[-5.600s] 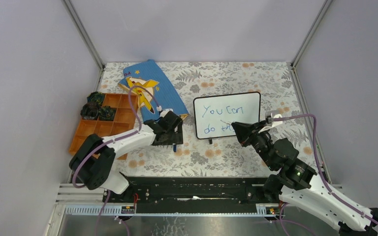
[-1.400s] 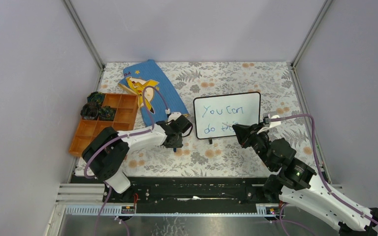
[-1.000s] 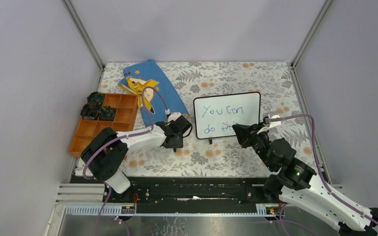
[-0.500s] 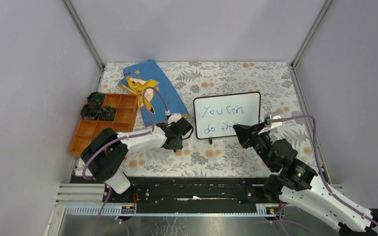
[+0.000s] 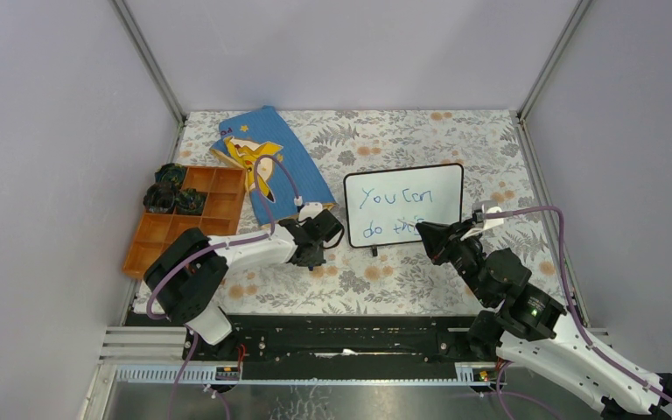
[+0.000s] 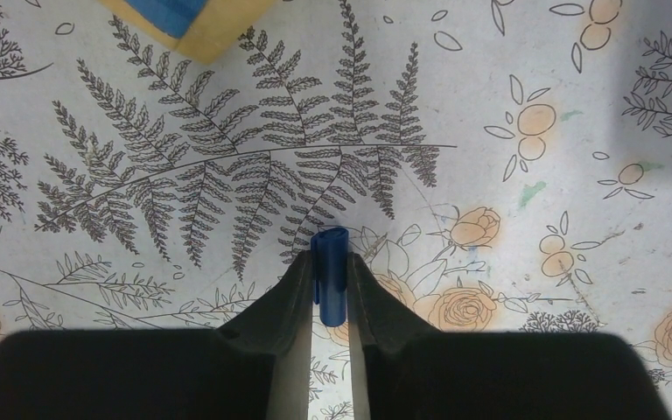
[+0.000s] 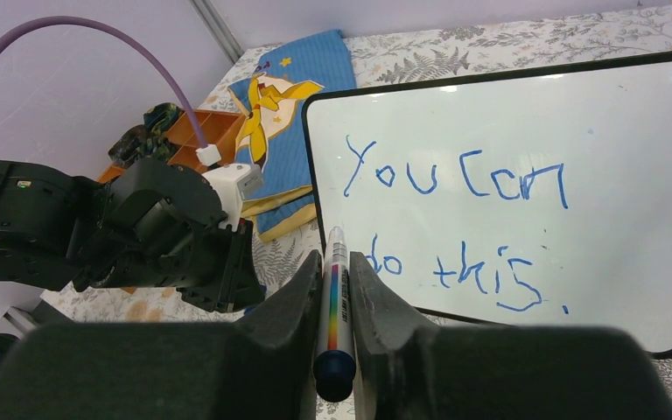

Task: Write a sentence on the whiteboard
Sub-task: Close the whiteboard marker at the center of the board.

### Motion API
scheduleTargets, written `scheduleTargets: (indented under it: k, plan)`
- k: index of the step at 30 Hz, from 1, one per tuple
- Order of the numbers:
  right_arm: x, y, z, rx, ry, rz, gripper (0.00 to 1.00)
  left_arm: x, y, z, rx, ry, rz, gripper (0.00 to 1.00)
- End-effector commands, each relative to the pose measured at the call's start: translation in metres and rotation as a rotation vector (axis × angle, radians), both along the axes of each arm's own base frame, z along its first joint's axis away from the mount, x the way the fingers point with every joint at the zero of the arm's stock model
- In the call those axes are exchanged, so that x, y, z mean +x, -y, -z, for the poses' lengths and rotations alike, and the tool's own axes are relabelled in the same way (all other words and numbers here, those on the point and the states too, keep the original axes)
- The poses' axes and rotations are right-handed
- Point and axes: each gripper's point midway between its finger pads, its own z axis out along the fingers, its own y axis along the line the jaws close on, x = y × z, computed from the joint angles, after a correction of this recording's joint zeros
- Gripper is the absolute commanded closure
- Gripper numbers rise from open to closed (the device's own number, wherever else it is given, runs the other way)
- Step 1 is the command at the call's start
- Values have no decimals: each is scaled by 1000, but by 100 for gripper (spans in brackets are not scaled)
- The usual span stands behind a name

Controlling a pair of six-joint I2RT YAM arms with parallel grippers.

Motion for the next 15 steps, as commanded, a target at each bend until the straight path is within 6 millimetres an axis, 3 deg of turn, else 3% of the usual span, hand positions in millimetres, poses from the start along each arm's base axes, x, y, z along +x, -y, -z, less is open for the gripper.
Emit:
scheduleTargets:
  k: [1,6,15]
  plan:
    - [1,2,-13,39,27,15,100,-31,-20,27,80,-124,-3,81]
    - [1,2,-13,36,24,15,100,-27,-17,21,65,-101,-2,100]
    - [1,1,-19,38,28,10,100,-10,-8,-17,6,-2,-8,100]
